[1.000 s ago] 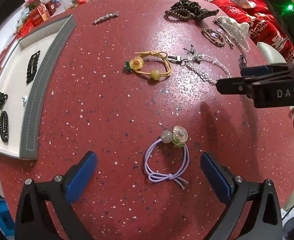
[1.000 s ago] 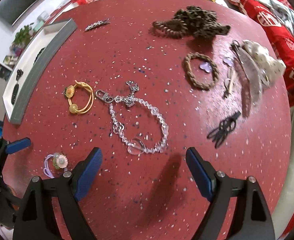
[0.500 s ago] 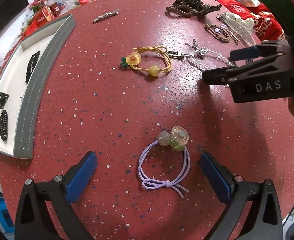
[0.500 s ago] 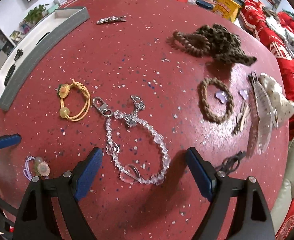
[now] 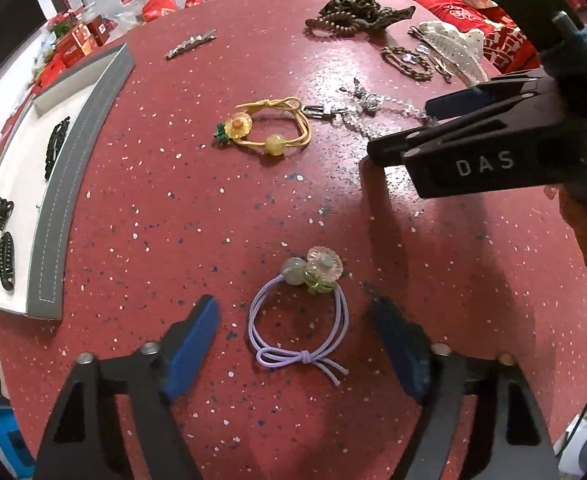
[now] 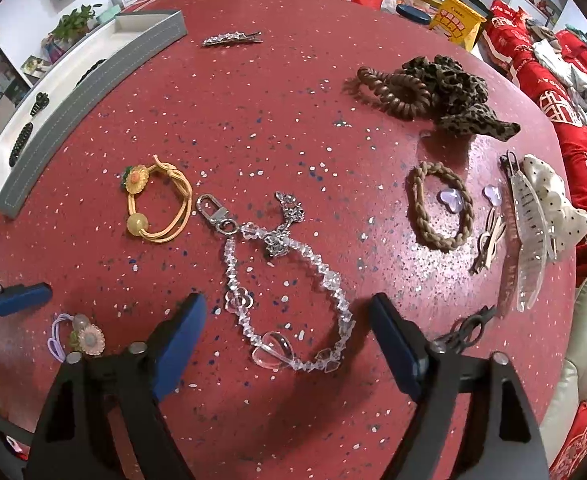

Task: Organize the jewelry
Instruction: 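Grasp the clear crystal bead bracelet with the right tool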

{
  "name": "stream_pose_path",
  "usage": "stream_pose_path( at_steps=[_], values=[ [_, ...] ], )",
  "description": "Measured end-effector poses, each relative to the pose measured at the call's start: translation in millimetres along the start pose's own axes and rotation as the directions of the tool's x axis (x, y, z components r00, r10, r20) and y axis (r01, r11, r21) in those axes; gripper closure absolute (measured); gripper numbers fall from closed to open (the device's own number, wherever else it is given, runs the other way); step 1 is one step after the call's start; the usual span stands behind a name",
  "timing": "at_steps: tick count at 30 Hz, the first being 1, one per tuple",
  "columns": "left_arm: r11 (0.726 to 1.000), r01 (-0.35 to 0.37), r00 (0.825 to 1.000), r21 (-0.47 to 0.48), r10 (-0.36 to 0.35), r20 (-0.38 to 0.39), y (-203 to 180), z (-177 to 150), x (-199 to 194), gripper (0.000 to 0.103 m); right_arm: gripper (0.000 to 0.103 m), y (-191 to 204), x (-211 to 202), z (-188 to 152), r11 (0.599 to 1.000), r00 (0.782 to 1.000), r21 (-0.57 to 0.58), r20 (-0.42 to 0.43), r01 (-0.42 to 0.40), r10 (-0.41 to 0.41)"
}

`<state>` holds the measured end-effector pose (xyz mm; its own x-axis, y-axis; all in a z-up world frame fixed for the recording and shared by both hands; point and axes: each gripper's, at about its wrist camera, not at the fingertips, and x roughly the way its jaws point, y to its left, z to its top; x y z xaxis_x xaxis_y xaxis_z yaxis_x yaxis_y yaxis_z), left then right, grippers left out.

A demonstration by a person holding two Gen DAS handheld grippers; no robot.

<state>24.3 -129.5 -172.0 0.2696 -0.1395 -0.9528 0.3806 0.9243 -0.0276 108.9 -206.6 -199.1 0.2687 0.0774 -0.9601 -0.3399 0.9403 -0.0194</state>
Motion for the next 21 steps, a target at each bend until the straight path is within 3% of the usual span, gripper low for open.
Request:
stream_pose_path(
  at_steps=[5,10,11,14,15,21],
  values=[
    [1.0,-0.001,1.0,0.002,0.001,-0.003,5,4,-3,0.056,0.062,14,-11,-8,1.0,1.0,-0.011,0.0,-0.003,0.003],
    [1.0,0.019,1.0,-0.007,-0.019,-0.01,8,7,-5,0.083,0.09,18,-15,-11,1.0,1.0,0.014,-0.007,-0.011,0.012],
    [0.999,0.032,0.999,-0.01,-0.033,-0.014,9,7,-6,0.093,0.09,17,-16,-12,0.999,1.0,0.03,-0.008,-0.019,0.019],
    [0.997,0.071,0.997,-0.034,-0.072,-0.018,15,5,-9,0.095,0.096,9,-20,-13,0.994,0.998,0.092,-0.005,-0.06,0.061],
    [0.996,0.082,0.996,-0.043,-0.083,-0.017,18,5,-11,0.101,0.096,6,-22,-15,0.989,0.997,0.124,-0.002,-0.08,0.081],
    [0.987,0.129,0.992,-0.096,-0.129,0.004,30,10,-22,0.102,0.098,-15,-34,-24,0.94,0.981,0.282,0.025,-0.192,0.193]
  ],
)
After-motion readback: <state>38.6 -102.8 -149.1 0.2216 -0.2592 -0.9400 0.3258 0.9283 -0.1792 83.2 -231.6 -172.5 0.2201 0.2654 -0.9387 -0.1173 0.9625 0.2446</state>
